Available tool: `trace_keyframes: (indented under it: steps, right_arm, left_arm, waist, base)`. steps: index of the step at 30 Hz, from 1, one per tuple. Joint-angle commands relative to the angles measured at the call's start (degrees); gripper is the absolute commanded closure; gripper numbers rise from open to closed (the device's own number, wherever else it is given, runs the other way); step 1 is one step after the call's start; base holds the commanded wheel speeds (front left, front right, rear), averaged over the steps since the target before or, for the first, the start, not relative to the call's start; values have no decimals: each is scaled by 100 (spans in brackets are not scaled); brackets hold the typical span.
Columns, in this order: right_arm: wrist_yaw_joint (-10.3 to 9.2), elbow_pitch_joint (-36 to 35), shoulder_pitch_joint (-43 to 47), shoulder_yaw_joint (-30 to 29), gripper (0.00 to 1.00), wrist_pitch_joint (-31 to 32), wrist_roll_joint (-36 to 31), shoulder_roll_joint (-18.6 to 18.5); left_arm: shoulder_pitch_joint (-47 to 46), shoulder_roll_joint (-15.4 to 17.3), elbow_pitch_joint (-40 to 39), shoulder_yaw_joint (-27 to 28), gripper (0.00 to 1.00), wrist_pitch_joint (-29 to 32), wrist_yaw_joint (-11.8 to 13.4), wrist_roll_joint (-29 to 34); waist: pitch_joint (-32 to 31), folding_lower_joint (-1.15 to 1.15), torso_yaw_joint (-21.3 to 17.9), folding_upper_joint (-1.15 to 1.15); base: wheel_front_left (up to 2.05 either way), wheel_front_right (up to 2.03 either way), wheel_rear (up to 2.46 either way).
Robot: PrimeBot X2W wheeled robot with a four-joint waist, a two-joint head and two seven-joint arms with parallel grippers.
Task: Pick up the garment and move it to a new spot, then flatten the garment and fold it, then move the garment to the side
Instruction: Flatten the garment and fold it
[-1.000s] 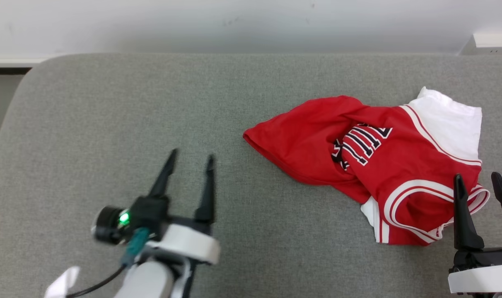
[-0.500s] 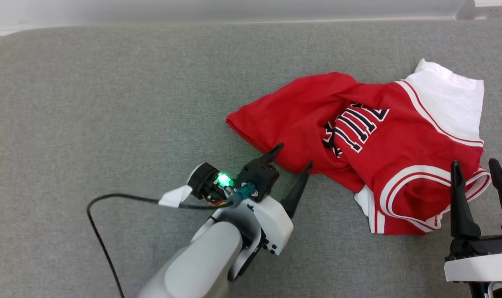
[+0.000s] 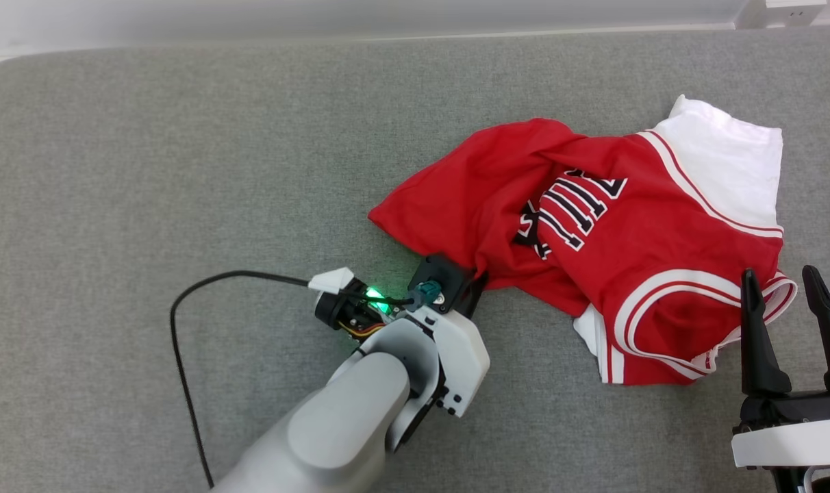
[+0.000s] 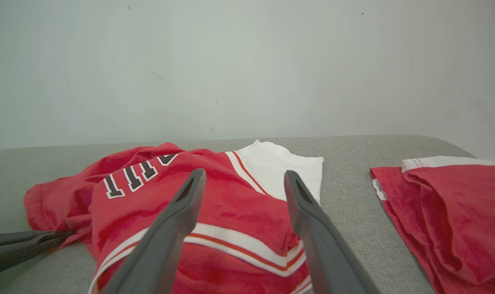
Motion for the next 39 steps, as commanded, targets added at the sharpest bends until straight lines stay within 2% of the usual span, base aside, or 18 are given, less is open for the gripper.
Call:
trace_keyframes:
  steps: [1, 5, 8, 22, 27, 28, 30, 36, 39]
  right_arm:
    - [-15, 21, 13, -17, 0, -3, 33, -8]
    - [-15, 25, 106, -47, 0, 34, 38, -2]
    - [-15, 35, 158, -66, 0, 72, 55, 1]
    - [-15, -37, 530, -164, 0, 242, 68, 31]
    - [-15, -114, 662, -171, 0, 330, 57, 40]
    - [-15, -132, 684, -172, 0, 344, 60, 41]
    - [-15, -152, 726, -182, 0, 377, 57, 43]
    - [-15, -225, 749, -193, 0, 481, 15, 39]
    - [-15, -295, 747, -161, 0, 532, -15, 19]
  left_arm:
    - [163, 64, 145, -57, 100, -53, 40, 29]
    - [306, 246, -30, -48, 100, -318, 101, 66]
    - [548, 515, -293, -34, 100, -344, 168, 43]
    - [2066, 2098, -1935, 163, 100, 298, 769, -236]
    - [2476, 2453, -2426, 295, 100, 381, 942, -413]
    - [2537, 2446, -2544, 344, 80, 283, 954, -492]
    - [2631, 2405, -2735, 456, 0, 52, 1018, -542]
    - [2901, 2104, -3205, 1059, 0, -1025, 1388, -869]
    - [2915, 2103, -3329, 1389, 0, -1504, 1646, -787]
  waist:
    - [-30, 0, 17, 0]
    - [-126, 0, 86, 0]
    - [-228, 0, 141, 0]
    - [-753, 0, 307, 0]
    - [-882, 0, 335, 0]
    - [-900, 0, 339, 0]
    - [-948, 0, 351, 0]
    - [-1067, 0, 381, 0]
    - [-1086, 0, 399, 0]
  base:
    - [0, 0, 0]
    - [0, 0, 0]
    - [0, 0, 0]
    - [0, 0, 0]
    - [0, 0, 0]
    - [0, 0, 0]
    - [0, 0, 0]
    - [0, 0, 0]
    - [0, 0, 0]
